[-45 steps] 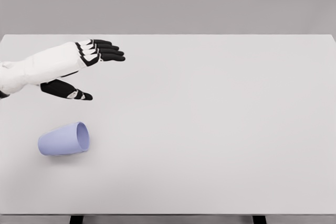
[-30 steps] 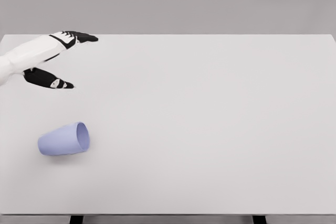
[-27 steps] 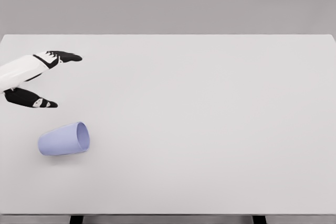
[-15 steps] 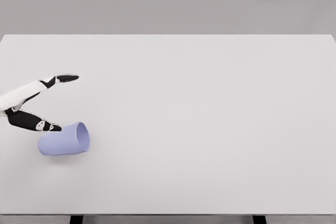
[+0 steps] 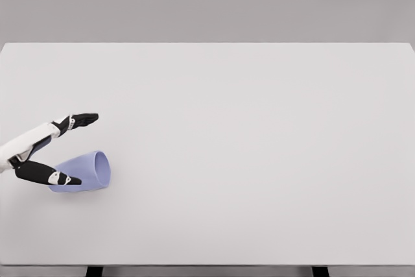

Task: Flip the cup with left arm and place it on the table

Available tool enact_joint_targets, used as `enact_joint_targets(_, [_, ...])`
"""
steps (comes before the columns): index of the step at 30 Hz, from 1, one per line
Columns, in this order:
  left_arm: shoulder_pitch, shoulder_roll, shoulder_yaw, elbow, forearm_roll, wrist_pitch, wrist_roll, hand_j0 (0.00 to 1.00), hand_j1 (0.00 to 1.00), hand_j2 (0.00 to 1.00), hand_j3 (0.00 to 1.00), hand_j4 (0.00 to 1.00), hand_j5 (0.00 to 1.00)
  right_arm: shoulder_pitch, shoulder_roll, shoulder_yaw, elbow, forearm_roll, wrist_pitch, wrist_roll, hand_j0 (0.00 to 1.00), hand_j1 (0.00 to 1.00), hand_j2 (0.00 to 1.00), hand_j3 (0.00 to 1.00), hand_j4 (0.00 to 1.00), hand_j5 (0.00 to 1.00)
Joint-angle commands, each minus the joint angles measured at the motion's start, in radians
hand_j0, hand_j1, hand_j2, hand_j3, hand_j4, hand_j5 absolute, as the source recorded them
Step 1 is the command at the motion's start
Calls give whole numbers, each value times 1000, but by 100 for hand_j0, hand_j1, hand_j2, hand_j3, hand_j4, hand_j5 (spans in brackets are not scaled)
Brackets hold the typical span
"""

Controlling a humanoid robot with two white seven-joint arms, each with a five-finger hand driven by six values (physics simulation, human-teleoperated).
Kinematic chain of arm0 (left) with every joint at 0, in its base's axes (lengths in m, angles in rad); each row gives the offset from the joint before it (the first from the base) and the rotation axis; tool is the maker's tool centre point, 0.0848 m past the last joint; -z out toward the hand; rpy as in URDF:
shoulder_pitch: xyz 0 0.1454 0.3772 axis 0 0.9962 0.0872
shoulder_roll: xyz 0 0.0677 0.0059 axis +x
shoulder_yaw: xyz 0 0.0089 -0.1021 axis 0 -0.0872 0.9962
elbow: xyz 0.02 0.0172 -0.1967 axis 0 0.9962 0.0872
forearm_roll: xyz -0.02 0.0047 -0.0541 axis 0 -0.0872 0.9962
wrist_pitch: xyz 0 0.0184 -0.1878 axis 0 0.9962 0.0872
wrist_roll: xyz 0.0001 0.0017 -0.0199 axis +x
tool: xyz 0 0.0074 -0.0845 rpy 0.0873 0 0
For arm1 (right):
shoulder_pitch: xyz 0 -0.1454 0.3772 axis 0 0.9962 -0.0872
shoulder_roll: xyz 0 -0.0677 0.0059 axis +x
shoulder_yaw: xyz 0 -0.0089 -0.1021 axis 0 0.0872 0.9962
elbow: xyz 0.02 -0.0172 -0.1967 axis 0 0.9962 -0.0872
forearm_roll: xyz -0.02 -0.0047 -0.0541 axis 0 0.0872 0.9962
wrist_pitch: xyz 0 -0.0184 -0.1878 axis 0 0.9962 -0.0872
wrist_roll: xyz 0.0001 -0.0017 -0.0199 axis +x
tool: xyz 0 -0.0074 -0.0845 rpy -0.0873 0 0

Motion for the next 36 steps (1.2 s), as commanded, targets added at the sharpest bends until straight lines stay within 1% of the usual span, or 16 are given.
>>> enact_joint_targets(1, [0, -3, 0, 0, 7, 3, -1, 100, 100, 100, 100, 100, 100, 0, 0, 0, 0, 0, 0, 0, 100, 100, 100, 100, 100, 100])
enact_joint_targets(8, [14, -40, -4, 1, 4, 65, 1, 100, 100, 100, 100, 100, 100, 0, 0, 0, 0, 0, 0, 0, 100, 100, 100, 100, 100, 100])
enact_joint_targets(11, [14, -69, -10, 1, -2, 155, 9, 100, 100, 100, 100, 100, 100, 0, 0, 0, 0, 0, 0, 0, 100, 100, 100, 100, 100, 100])
enact_joint_targets(14, [14, -69, -20, 1, -10, 149, 4, 100, 100, 100, 100, 100, 100, 0, 0, 0, 0, 0, 0, 0, 100, 100, 100, 100, 100, 100])
enact_joint_targets(16, [28, -69, -20, 1, -13, 148, 2, 100, 100, 100, 100, 100, 100, 0, 0, 0, 0, 0, 0, 0, 100, 100, 100, 100, 100, 100])
enact_joint_targets(18, [34, -69, -20, 1, -48, 151, 4, 100, 100, 100, 100, 100, 100, 0, 0, 0, 0, 0, 0, 0, 100, 100, 100, 100, 100, 100])
enact_joint_targets(22, [35, -75, -20, 1, -66, 157, 4, 100, 100, 100, 100, 100, 100, 0, 0, 0, 0, 0, 0, 0, 100, 100, 100, 100, 100, 100])
enact_joint_targets(26, [34, -106, -20, 1, -140, 174, 6, 100, 100, 100, 100, 100, 100, 0, 0, 0, 0, 0, 0, 0, 100, 100, 100, 100, 100, 100])
enact_joint_targets(28, [29, -111, -20, 1, -149, 198, 6, 100, 100, 100, 100, 100, 100, 0, 0, 0, 0, 0, 0, 0, 100, 100, 100, 100, 100, 100])
enact_joint_targets(32, [23, -118, -18, 1, -155, 200, 6, 100, 100, 100, 100, 100, 100, 0, 0, 0, 0, 0, 0, 0, 100, 100, 100, 100, 100, 100])
enact_joint_targets(36, [22, -132, -20, 1, -226, 223, 6, 100, 100, 100, 100, 100, 100, 0, 0, 0, 0, 0, 0, 0, 100, 100, 100, 100, 100, 100])
